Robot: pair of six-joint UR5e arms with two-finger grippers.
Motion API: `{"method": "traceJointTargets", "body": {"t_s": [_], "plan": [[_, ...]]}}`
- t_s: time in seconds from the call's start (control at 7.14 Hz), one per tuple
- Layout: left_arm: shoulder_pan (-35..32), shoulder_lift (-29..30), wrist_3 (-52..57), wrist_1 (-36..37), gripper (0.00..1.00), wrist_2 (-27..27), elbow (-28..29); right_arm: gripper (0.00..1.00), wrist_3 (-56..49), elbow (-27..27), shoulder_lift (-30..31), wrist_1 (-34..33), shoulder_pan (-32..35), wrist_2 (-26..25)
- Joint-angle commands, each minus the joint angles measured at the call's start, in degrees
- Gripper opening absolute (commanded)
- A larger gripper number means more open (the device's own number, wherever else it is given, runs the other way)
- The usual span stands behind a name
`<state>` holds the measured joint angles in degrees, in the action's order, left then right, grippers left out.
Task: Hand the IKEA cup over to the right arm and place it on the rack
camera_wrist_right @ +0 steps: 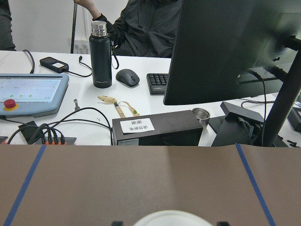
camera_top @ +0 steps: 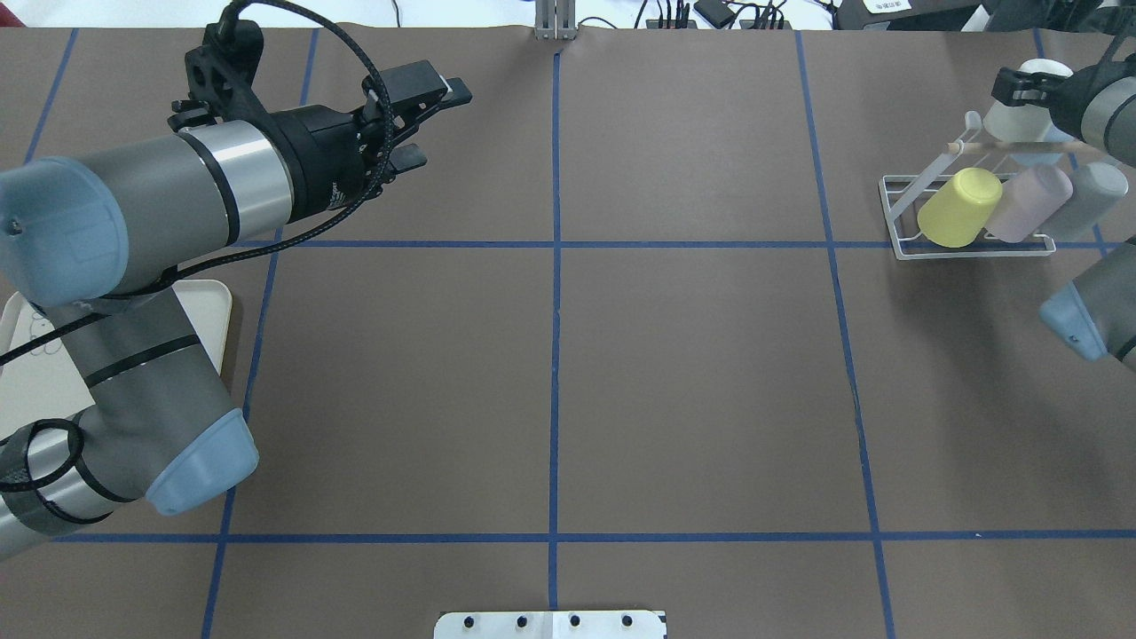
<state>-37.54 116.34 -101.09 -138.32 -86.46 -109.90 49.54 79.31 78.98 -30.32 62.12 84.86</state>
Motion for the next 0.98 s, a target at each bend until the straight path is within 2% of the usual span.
{"method": "traceJointTargets", "body": {"t_s": [0.0,0.28,0.42,0.56,0.7,0.84], "plan": [[-0.1,-0.1,1.8,0.2,0.99,0.1,-0.2,1.0,-0.2,0.8,0.0,0.0,0.0,3.2],[-0.3,-3.1,6.1,0.7,0.99,-1.2,-2.9,1.0,-0.3,2.8,0.0,-0.3,0.2,6.2],[-0.8,-4.0,7.5,4.2,0.99,-1.4,-4.4,1.0,-0.5,4.3,-0.1,-1.0,1.9,11.3],[-2.3,-4.0,12.7,11.8,0.99,-2.6,-7.7,1.0,-2.3,4.8,-0.2,-1.2,4.2,14.7],[-5.0,-4.3,14.8,15.0,0.99,-6.0,-9.1,1.0,-2.5,5.1,-0.8,-1.2,6.5,17.4],[-7.5,-6.8,16.3,15.0,0.99,-9.8,-9.9,1.0,-2.6,6.3,-1.8,-3.2,9.6,20.9]]}}
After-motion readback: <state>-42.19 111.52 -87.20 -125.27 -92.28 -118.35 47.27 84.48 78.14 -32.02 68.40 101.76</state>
